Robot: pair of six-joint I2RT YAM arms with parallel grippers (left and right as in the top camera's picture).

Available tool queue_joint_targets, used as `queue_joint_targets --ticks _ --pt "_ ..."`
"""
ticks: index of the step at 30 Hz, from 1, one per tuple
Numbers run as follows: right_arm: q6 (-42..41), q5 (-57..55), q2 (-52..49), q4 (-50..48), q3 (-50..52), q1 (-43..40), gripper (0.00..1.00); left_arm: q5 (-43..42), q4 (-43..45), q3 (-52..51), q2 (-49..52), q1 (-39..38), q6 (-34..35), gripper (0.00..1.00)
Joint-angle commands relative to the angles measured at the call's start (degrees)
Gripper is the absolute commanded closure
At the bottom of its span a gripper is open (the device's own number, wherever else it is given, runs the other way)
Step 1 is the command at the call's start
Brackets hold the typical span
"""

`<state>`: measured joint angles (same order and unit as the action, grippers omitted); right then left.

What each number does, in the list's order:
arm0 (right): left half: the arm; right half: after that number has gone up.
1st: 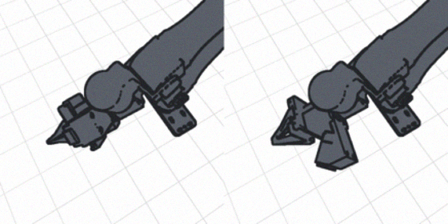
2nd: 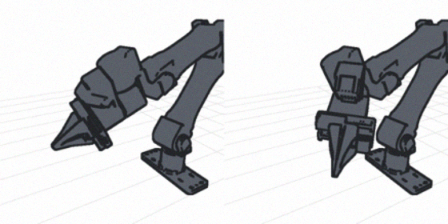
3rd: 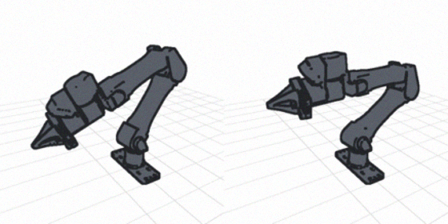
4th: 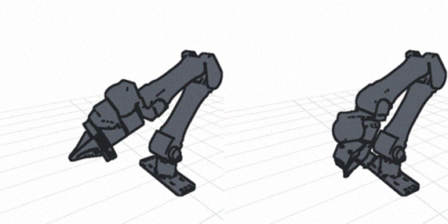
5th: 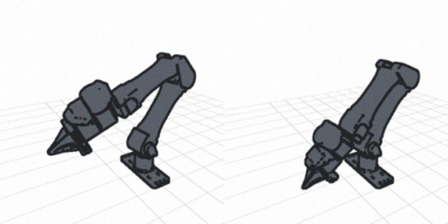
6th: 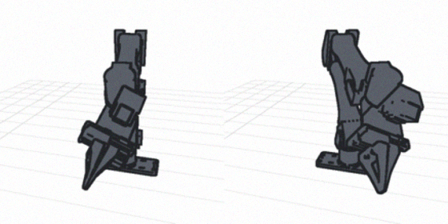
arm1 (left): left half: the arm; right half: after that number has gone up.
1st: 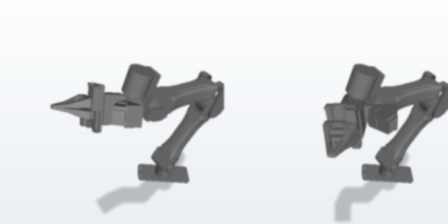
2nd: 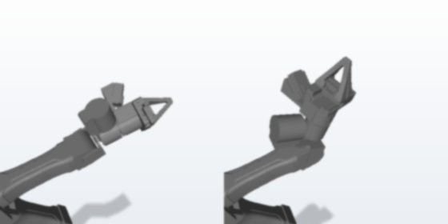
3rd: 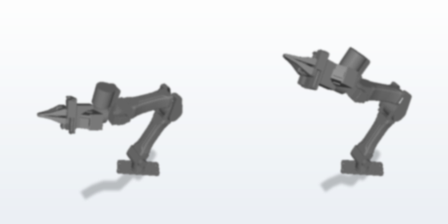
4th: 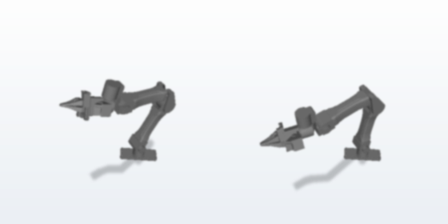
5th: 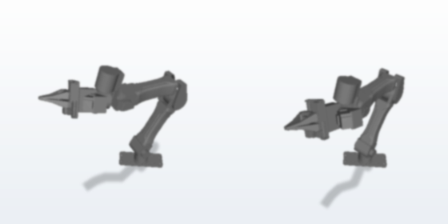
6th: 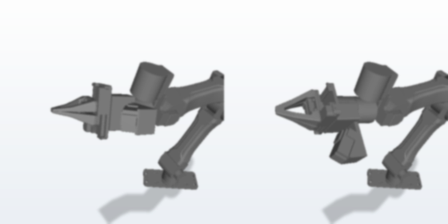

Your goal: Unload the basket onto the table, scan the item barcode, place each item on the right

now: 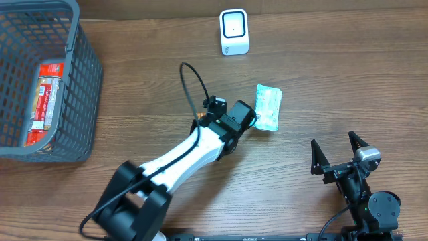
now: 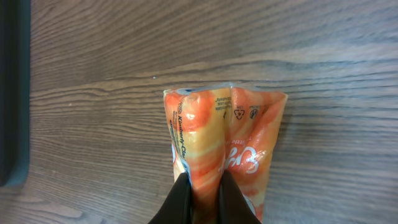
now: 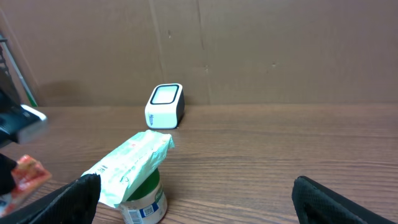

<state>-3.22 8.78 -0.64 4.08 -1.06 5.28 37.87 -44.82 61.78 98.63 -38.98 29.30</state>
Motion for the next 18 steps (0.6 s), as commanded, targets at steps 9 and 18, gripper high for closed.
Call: queue_joint_targets --ticks 9,18 --pt "-0.2 0.3 0.4 -0.2 0.6 -0.2 0.0 8.0 2.1 0.8 6.5 -5.8 1.6 0.96" --pt "-0.1 0.3 0.4 -0.2 0.6 -0.2 0.0 4.0 3.6 0.8 6.5 -6.0 1.6 0.96"
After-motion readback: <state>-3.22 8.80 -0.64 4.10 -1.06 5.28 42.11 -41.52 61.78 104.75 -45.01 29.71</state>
